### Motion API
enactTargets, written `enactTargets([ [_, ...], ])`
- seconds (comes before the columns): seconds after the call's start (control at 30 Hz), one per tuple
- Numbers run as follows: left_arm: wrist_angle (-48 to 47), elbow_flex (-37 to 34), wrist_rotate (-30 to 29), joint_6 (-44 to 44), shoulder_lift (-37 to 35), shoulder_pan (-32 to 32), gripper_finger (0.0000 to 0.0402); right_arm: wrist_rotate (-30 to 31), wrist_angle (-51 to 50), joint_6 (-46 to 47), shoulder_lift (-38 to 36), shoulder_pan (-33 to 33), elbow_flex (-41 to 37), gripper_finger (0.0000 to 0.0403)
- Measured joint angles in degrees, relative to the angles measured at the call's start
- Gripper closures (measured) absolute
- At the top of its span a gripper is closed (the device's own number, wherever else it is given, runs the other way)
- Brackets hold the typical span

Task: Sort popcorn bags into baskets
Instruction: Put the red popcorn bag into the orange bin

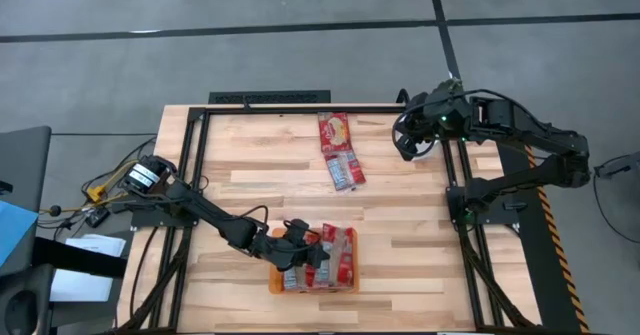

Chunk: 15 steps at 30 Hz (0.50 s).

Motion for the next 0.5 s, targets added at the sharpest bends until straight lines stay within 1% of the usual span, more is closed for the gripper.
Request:
enactTargets([
  [0.23, -1.0, 0.0, 5.0, -1.5, 0.0, 0.4, 0.0269, 0.0, 0.0, 0.0, 0.0, 0.0, 0.0, 0.0369],
  [0.4, -0.7, 0.0, 4.8, -1.6, 0.0, 0.6, 0.0259, 0.0, 0.0, 0.0, 0.0, 0.0, 0.0, 0.0374],
  [0.5, -0.7, 0.0, 6.3, -1.2, 0.0, 1.3, 0.0256, 0.0, 0.1, 0.1, 0.0, 0.0, 0.0, 0.0381],
])
